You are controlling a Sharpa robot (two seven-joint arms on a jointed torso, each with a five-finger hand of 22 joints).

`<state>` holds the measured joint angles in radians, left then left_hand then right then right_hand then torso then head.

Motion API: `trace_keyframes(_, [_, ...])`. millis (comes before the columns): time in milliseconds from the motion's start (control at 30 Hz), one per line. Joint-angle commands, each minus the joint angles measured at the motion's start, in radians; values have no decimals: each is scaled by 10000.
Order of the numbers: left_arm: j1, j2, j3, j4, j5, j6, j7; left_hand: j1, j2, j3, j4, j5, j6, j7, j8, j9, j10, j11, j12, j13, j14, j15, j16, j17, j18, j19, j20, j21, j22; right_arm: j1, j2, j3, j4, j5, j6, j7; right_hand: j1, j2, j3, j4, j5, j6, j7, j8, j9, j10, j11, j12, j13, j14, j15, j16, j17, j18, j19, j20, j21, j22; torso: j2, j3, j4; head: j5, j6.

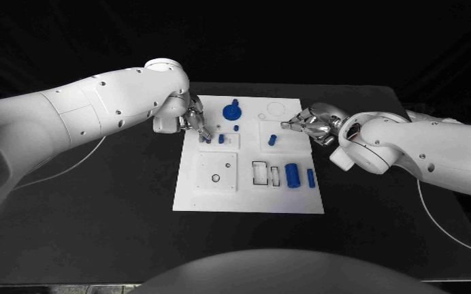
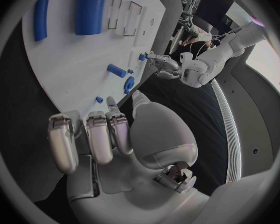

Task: Assemble the parts on the task board

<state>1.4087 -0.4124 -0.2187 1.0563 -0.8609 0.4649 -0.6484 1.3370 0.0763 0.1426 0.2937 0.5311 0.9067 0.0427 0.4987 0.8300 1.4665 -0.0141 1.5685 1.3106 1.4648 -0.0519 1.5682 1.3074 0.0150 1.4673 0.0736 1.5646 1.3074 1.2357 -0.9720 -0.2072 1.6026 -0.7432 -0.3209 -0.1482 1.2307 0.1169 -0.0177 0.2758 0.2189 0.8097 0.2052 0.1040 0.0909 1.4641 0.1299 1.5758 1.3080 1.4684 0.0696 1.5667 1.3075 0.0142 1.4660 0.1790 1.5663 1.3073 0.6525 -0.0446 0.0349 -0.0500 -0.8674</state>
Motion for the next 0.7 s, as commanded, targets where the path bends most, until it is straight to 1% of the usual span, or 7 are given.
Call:
trace_keyframes(33, [-7,21,0,-18,29,204,73,90,-21,75,3,-4,46,1,37,11,1043,5,23,2602,1060,-28,26,2634,-150,1034,-62,62,2634,-7,11,-3,7,-85,67,32,45,66,-8,-30,52,-47,41,36,12,1067,77,-50,2628,1024,75,41,2633,-142,1048,50,45,2635,3,-8,-4,0,6])
trace_keyframes(233, [-28,43,0,-38,51,250,103,88,-35,90,4,-19,38,8,30,14,1043,12,23,2602,1060,-25,26,2634,-150,1034,-60,62,2634,-7,3,-3,3,-85,61,36,45,66,-8,-30,52,-47,41,36,12,1067,77,-50,2628,1024,75,41,2633,-142,1048,50,45,2635,6,-6,3,-2,2])
trace_keyframes(367, [-39,55,-1,-45,72,267,105,84,-44,95,4,-26,34,11,27,16,1043,15,23,2602,1060,-23,26,2634,-150,1034,-59,62,2634,-7,2,-3,7,-85,61,35,45,66,-8,-30,52,-47,41,36,12,1067,77,-50,2628,1024,75,41,2633,-142,1048,50,45,2635,7,2,1,-3,-2])
trace_keyframes(500, [-47,64,-1,-51,82,273,108,84,-44,95,4,-26,34,11,27,16,1043,15,23,2602,1060,-23,26,2634,-150,1034,-59,62,2634,-7,9,-3,5,-85,65,35,45,66,-8,-30,52,-47,41,36,12,1067,77,-50,2628,1024,75,41,2633,-142,1048,50,45,2635,2,-1,-7,-5,-9])
trace_keyframes(700, [-53,79,-1,-57,129,316,95,84,-45,106,4,-32,29,14,22,16,1043,18,23,2602,1060,-21,26,2634,-150,1034,-58,62,2634,-7,7,-3,3,-85,64,33,45,66,-8,-30,52,-47,41,36,12,1067,77,-50,2628,1024,75,41,2633,-142,1048,50,45,2635,4,0,-3,-12,-12])
